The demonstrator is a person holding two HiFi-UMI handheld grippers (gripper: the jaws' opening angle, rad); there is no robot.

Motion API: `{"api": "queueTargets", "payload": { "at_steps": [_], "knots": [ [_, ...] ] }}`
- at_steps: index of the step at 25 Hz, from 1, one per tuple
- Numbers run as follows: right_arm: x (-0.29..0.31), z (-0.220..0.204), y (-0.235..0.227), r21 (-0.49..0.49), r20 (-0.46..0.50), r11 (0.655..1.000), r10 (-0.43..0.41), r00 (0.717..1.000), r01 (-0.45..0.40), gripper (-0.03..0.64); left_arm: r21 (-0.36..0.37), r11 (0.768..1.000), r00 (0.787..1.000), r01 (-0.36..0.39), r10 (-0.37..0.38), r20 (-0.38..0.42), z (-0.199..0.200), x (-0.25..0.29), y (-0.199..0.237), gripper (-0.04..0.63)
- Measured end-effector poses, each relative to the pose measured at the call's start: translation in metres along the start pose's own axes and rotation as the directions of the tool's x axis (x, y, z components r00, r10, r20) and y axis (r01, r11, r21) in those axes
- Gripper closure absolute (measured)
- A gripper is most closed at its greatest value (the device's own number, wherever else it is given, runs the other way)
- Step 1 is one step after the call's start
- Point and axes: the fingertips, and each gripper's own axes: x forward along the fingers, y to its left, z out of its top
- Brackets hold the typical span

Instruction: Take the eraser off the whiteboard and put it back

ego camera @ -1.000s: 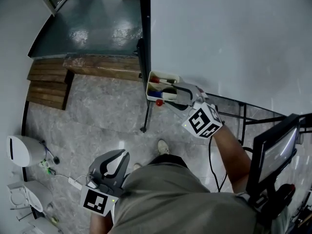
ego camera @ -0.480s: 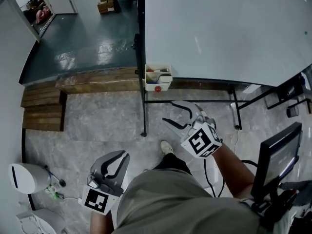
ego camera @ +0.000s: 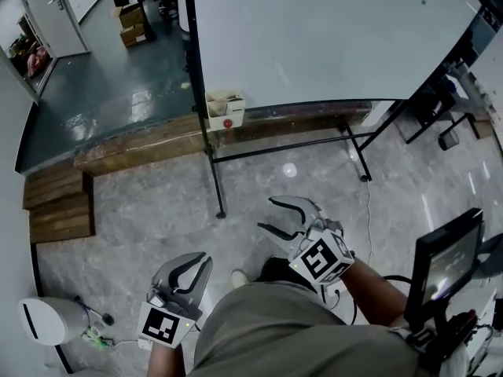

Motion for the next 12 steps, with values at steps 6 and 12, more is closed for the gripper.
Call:
{"api": "queueTargets", "payload": {
  "at_steps": [6, 12],
  "knots": [
    [-0.039, 0.0, 0.019, 0.034, 0.023, 0.999, -0.03, 0.999, 0.029, 0.39, 0.009, 0.999, 0.999, 0.045, -0.045, 0.009, 0.002, 0.001, -0.035, 0.557],
    [-0.109, -0.029, 0.039, 0.068, 0.022, 0.996, -0.064, 0.998, 0.062, 0.39, 0.037, 0.995, 0.996, 0.088, -0.088, 0.004, 0.014, 0.013, -0.1, 0.557]
  ]
}}
